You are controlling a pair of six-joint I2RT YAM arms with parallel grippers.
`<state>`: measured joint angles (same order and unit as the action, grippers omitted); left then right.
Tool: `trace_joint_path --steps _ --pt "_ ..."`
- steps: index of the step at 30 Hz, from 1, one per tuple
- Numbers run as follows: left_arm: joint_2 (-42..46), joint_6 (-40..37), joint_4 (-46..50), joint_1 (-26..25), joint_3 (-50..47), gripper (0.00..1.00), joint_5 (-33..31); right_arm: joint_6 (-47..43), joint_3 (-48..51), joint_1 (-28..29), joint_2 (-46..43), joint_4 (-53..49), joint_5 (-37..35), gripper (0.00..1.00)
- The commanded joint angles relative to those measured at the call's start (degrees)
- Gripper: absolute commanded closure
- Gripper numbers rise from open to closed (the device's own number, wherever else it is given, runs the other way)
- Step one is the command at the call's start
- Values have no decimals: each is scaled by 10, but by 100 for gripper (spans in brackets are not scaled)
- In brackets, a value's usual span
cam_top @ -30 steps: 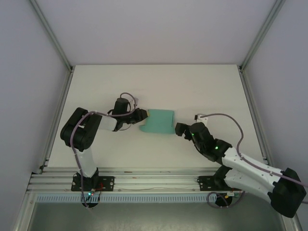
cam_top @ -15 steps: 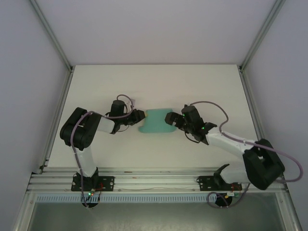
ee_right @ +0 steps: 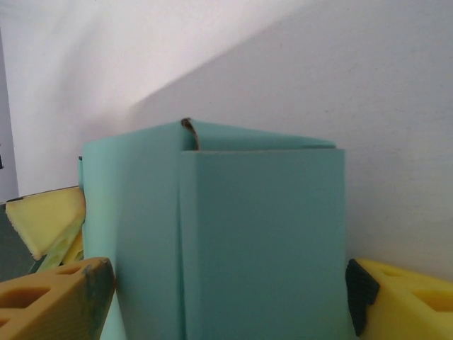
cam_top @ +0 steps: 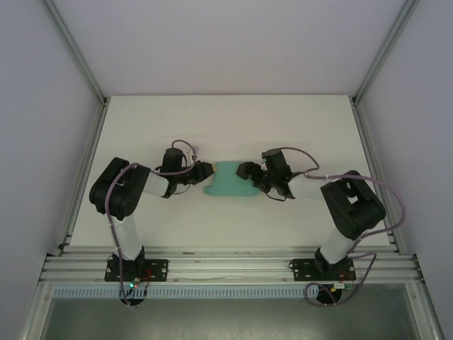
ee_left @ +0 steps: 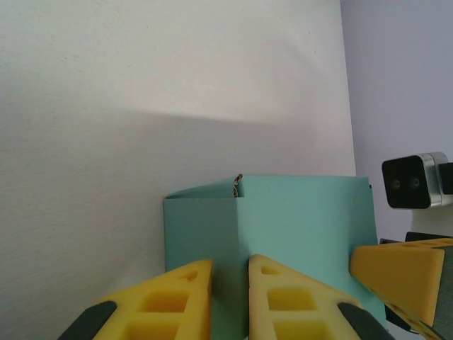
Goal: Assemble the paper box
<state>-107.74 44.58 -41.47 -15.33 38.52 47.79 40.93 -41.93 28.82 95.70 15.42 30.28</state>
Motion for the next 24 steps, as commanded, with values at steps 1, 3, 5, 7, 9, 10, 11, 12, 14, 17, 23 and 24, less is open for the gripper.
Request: trace_joint_path --steps 1,3,5,7,9,10,11,12,14,17,23,24 --pt "-29 -9 69 2 -23 82 -21 20 -17 1 40 56 51 19" --pt "-28 -9 70 2 -24 82 -20 35 -20 1 55 82 67 23" --pt "-27 -9 70 2 -23 82 -23 48 -19 1 63 111 81 26" --pt "-26 -11 72 2 -21 82 -22 56 -17 1 64 131 88 30" --pt "-25 -9 71 2 -17 81 -20 60 -15 1 57 135 90 35" --pt "-24 -8 70 2 -16 81 -19 63 -12 1 53 136 90 38" --pt "-23 -8 68 1 -16 80 -18 63 -10 1 48 138 92 39" --pt "-20 -8 67 2 -16 79 -19 60 -7 1 42 137 92 40" --pt "-19 -11 70 1 -15 77 -20 50 -1 1 29 126 83 43" --pt "-19 -13 78 2 -10 74 -16 42 8 1 11 112 70 51" --pt "30 -21 85 2 4 55 -15 29 15 1 -27 80 48 51" --pt "42 -27 94 1 10 49 -14 30 15 1 -34 71 42 52"
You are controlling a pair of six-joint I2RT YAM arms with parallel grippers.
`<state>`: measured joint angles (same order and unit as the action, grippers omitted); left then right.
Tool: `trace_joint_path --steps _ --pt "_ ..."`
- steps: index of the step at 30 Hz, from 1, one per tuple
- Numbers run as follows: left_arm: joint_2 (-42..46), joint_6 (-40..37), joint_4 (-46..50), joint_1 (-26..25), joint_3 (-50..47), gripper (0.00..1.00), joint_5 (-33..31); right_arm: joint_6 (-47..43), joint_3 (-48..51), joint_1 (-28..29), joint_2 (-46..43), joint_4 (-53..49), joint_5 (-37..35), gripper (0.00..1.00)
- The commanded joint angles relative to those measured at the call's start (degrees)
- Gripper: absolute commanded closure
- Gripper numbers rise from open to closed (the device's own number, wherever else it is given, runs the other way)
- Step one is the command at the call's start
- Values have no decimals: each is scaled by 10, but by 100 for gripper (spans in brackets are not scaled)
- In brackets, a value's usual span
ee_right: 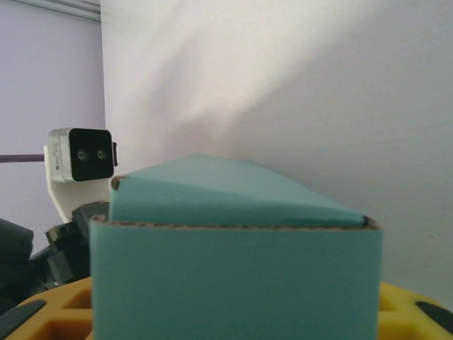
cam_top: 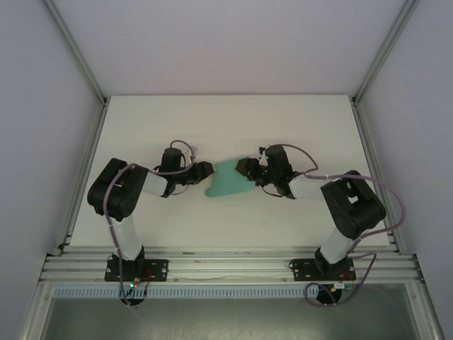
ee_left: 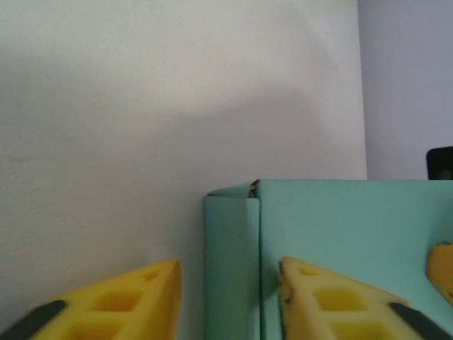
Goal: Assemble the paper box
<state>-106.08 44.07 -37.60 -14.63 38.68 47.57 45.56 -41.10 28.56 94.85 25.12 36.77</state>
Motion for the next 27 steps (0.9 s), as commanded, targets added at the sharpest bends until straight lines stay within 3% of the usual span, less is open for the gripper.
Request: trace_joint_path --steps 1,3,4,10,14,17,20,23,27 --pt "37 -26 63 -6 12 38 -13 -14 7 4 -31 -37 -27 53" --pt "74 -45 80 -6 17 8 -23 -3 7 4 -45 -49 -31 54" --pt "95 -61 94 -7 20 0 -36 1 7 4 -52 -58 -34 55" --pt "259 -221 222 -42 21 0 -178 47 -2 3 -107 -150 -71 57" --pt "383 -419 273 -125 -3 0 -251 104 -38 -15 -131 -256 -23 58" --pt "456 -537 298 -176 -26 0 -253 126 -74 -31 -130 -351 38 56" --pt "500 -600 337 -194 -32 0 -227 162 -88 -40 -121 -367 122 60" --pt "501 -667 418 -202 -13 0 -175 208 -88 -43 -114 -360 177 62" --pt "465 -705 475 -229 18 0 -223 226 -99 -44 -115 -392 194 62"
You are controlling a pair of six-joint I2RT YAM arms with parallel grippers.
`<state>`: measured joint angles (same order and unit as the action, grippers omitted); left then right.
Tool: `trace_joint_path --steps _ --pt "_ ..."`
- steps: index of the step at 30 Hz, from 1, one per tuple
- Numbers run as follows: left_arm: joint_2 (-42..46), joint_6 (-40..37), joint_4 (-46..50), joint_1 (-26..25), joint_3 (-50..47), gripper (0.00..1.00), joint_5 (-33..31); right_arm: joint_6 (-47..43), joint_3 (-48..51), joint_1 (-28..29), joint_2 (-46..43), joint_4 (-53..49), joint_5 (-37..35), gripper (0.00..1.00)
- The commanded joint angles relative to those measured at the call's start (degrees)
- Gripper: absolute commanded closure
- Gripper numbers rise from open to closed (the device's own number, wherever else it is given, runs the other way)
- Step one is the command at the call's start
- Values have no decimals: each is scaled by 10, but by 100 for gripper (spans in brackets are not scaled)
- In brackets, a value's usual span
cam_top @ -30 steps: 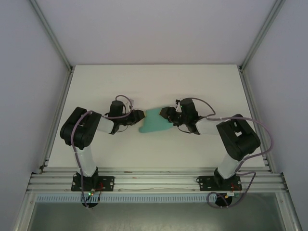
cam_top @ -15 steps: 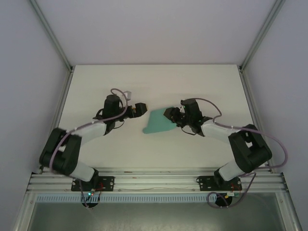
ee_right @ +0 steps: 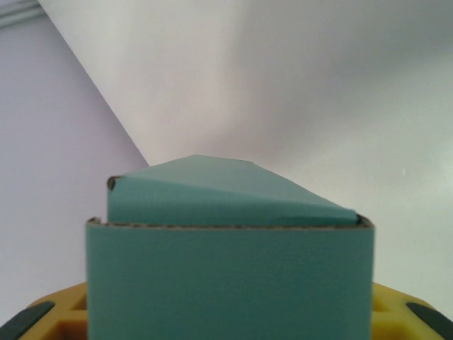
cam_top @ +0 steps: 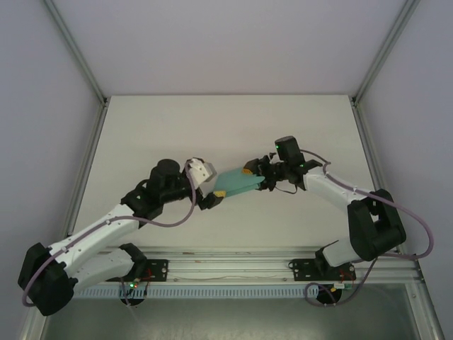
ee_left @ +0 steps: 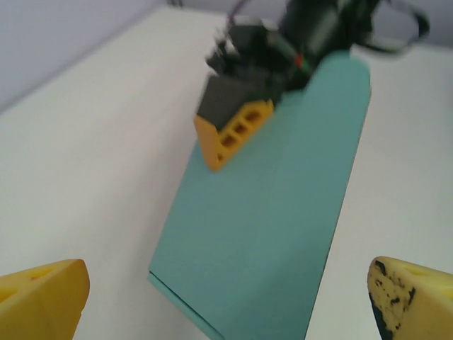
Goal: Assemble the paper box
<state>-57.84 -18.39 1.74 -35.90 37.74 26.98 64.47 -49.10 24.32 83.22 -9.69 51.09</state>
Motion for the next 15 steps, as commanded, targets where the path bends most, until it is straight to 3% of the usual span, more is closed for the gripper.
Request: trace_joint_path --steps 1,3,6,11,15 --pt "-26 -90 90 -23 34 0 -28 39 -22 -2 -2 -48 44 62" --pt "-42 -96 86 -38 40 0 -51 46 -23 -4 -8 -44 30 62" --pt "-47 -99 79 -60 39 0 -36 74 -18 -10 -4 -30 40 62" --pt "-93 -114 54 -86 41 0 -154 106 -9 -12 1 8 61 62" --pt "-133 -124 99 -91 75 4 -162 117 -6 -12 -6 7 72 62"
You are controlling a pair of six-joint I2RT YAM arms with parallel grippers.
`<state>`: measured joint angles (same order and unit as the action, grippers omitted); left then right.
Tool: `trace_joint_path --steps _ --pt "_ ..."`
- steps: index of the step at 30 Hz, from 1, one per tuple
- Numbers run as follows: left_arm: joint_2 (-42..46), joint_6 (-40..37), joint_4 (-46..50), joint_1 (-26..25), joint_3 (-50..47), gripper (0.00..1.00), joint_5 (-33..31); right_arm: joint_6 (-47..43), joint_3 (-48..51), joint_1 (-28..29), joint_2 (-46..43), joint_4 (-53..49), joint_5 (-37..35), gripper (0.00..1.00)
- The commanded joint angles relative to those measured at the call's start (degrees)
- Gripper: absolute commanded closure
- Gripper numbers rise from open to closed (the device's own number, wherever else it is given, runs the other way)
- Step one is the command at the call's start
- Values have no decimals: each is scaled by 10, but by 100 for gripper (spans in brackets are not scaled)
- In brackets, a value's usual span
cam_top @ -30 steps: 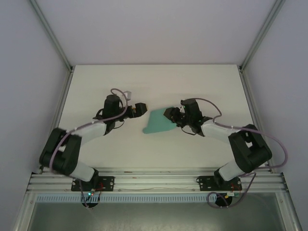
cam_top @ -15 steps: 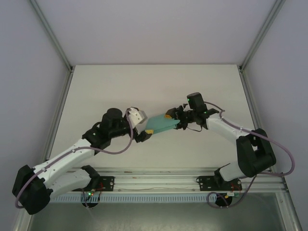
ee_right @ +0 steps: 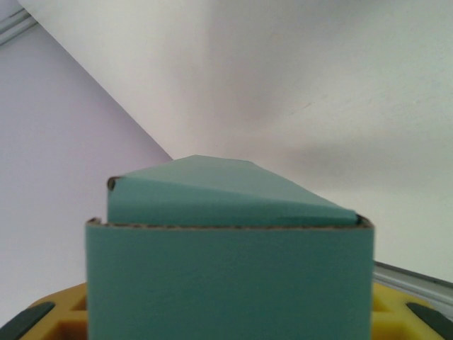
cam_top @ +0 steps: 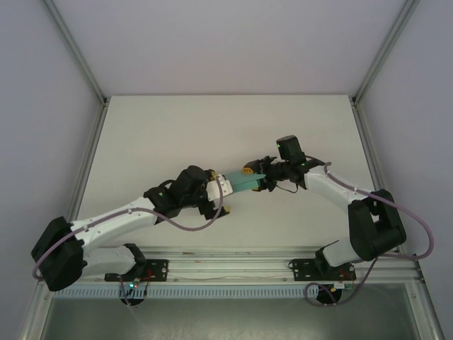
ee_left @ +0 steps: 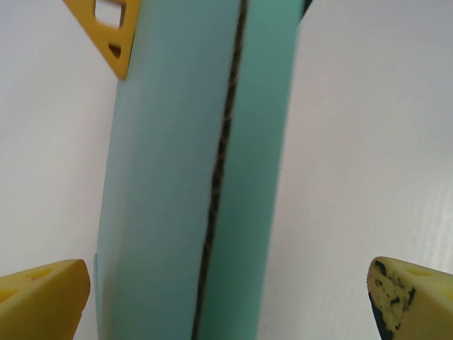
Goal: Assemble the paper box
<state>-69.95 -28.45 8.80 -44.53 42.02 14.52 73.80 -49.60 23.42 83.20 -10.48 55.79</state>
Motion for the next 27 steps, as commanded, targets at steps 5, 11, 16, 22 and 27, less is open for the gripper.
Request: trace_joint_path --steps 5,11,16,22,27 --pt "-22 -27 6 -9 40 15 -65 17 7 -2 -12 2 34 59" --pt "-5 -34 -24 -13 28 39 -66 15 9 -2 -23 -12 47 59" --pt "1 -21 -45 -13 23 51 -61 6 6 -4 -19 -24 52 54" --pt "-10 -17 -63 -13 15 59 -51 10 9 -4 -17 -5 48 46" --pt "-12 -20 -38 -13 20 62 -51 -7 8 -8 -38 -18 12 32"
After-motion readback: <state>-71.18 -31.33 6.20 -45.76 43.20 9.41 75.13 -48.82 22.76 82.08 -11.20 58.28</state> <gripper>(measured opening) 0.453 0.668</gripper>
